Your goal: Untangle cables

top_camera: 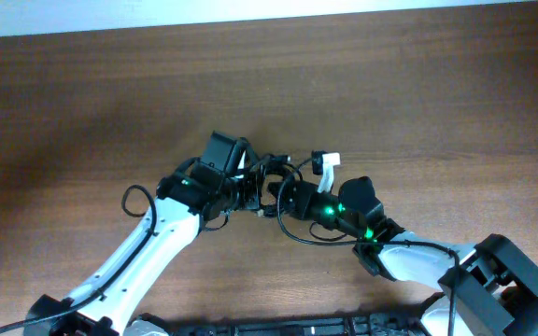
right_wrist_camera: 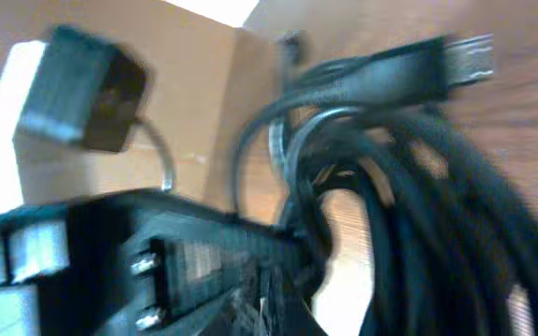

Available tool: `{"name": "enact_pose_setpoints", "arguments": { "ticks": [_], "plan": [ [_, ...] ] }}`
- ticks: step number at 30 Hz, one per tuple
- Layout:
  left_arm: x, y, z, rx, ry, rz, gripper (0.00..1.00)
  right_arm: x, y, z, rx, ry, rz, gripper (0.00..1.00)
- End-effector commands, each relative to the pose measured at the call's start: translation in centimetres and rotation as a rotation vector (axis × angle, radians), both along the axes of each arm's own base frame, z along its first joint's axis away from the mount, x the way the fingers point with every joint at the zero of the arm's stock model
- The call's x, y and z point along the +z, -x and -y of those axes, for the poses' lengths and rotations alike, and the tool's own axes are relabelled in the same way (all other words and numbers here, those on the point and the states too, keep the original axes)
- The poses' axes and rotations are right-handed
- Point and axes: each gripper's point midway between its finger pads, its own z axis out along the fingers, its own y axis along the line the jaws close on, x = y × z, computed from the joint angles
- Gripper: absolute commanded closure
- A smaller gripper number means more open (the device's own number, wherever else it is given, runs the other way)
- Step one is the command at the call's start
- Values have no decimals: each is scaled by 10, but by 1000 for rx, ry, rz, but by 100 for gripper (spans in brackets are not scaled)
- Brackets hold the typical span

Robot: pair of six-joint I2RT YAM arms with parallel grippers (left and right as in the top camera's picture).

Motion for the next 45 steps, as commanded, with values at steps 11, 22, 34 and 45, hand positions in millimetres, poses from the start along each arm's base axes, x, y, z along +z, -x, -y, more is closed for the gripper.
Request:
{"name": "enact_pose_setpoints", "arguments": {
  "ticks": [11, 22, 34, 45],
  "plan": [
    [59, 2, 4, -393, -62, 326, 100, -2, -23, 27, -95, 278, 268, 62],
    [63, -9, -4, -363, -30, 340, 100, 15, -6, 44, -49, 104, 38, 14],
    [69, 26, 35, -602, 120, 328, 98, 48, -26, 28, -97, 35, 257, 44],
    [69, -24, -3, -195, -34, 363, 1, 41, -43, 56, -167, 54, 223, 96]
  ]
}}
